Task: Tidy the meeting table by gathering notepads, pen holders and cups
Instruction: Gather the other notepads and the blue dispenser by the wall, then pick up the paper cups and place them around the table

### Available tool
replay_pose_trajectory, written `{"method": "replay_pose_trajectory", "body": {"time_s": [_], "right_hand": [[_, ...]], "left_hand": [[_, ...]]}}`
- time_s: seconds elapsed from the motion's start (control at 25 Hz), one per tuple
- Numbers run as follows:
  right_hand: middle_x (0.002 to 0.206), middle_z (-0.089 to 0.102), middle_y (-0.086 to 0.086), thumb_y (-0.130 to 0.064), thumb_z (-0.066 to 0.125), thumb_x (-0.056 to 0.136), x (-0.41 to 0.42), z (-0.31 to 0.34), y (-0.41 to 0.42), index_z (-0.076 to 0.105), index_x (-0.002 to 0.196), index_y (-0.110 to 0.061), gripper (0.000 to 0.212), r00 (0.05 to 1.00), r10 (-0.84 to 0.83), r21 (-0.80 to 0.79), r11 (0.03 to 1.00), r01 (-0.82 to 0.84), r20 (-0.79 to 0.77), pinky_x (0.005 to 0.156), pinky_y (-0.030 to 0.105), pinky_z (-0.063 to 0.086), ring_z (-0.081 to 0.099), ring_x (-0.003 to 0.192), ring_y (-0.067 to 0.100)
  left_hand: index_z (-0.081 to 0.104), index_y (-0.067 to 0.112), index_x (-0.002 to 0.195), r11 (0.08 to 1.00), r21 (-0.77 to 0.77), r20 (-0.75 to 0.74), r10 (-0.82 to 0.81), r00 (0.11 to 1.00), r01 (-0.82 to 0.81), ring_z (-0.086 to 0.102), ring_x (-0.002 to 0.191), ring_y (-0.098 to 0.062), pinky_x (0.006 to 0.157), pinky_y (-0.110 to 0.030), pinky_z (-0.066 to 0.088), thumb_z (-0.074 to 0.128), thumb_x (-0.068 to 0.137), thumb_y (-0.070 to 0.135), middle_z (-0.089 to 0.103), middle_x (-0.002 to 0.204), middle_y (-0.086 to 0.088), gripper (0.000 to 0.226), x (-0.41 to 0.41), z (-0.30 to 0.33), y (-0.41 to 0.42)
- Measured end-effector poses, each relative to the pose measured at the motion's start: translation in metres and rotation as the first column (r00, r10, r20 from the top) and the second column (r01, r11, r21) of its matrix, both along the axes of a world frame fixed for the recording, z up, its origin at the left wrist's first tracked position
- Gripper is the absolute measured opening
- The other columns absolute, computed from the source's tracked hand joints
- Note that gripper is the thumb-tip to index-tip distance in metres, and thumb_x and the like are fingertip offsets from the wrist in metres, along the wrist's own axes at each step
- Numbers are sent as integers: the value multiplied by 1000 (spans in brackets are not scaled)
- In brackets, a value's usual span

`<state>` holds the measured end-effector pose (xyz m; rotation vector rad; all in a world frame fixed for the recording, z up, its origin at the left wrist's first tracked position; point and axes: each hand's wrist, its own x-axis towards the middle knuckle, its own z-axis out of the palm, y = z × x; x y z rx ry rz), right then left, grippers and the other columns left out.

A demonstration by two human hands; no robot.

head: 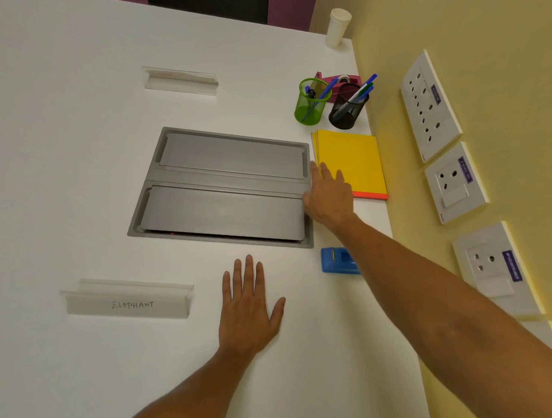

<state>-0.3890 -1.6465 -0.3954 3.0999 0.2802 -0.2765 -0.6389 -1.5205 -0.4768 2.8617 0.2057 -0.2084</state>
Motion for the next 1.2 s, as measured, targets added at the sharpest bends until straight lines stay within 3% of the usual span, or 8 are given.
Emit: {"method": "replay_pose_trajectory", "body": {"time_s": [0.16, 0.28, 0.36, 0.48, 0.56, 0.84, 1.12, 1.2], "right_hand": [[164, 23, 5, -38, 49, 99, -84, 7, 13, 12, 159, -22, 73, 998, 58, 149, 987, -56, -5, 119, 49, 27, 20, 150, 37], [164, 25, 3, -39, 52, 99, -141, 7, 19, 14, 159, -24, 73, 996, 61, 217, 975, -47, -59, 118, 46, 29, 26, 149, 31], [164, 25, 2, -40, 52, 99, -171, 10, 19, 15, 158, -26, 72, 993, 73, 272, 961, -44, -95, 119, 46, 30, 27, 149, 30], [165, 22, 0, -41, 51, 100, -197, 18, 21, 14, 158, -27, 70, 989, 46, 333, 943, 3, -141, 120, 43, 27, 27, 150, 26], [166, 20, -1, -42, 50, 101, -221, 33, 21, 12, 159, -28, 70, 985, 27, 355, 934, 35, -168, 121, 40, 24, 25, 151, 23], [165, 22, 0, -41, 49, 101, -280, 79, 31, 16, 158, -27, 67, 977, 151, 456, 888, -66, -153, 120, 43, 26, 27, 149, 24], [163, 26, 2, -38, 53, 100, -363, 139, 74, 21, 157, -23, 67, 916, 402, 531, 776, -339, -3, 118, 43, 32, 32, 146, 26], [161, 30, 3, -37, 55, 99, -394, 157, 94, 24, 156, -23, 67, 857, 514, 557, 701, -445, 39, 115, 44, 37, 38, 142, 27]], "left_hand": [[9, 13, 156, 999, -48, -65, -18, 998, 15, -4, 152, -31, 122, -55, 10, 14, 91, 71, 1, 165, -11, 87, 3, 3, -1], [-1, 16, 157, 995, -96, -148, -55, 987, 41, -14, 151, -28, 123, -50, -2, 5, 86, 75, -11, 164, -8, 92, 6, 13, 9], [-2, 16, 157, 982, -179, -208, -99, 973, 62, -13, 152, -25, 123, -44, -5, 16, 92, 70, -11, 165, -7, 86, 5, 29, 20], [6, 17, 158, 914, -400, -229, -32, 973, -64, 6, 153, -20, 122, -36, 9, 34, 100, 56, 6, 166, -1, 75, -4, 52, 36], [13, 20, 157, 885, -453, -207, 15, 978, -110, 18, 151, -20, 121, -38, 19, 38, 99, 55, 16, 164, 1, 72, -30, 70, 42], [31, 21, 152, 930, -366, -66, 20, 998, -43, 34, 144, -22, 116, -39, 27, 44, 98, 55, 36, 157, -1, 66, -94, 141, 82], [35, 23, 150, 942, -232, 57, 263, 963, -244, 43, 138, -22, 110, -42, 40, 47, 96, 56, 42, 154, 0, 64, -211, 231, 119], [33, 24, 151, 930, -163, 95, 347, 933, -329, 40, 140, -21, 110, -40, 38, 44, 96, 58, 39, 155, 1, 66, -261, 256, 130]]}}
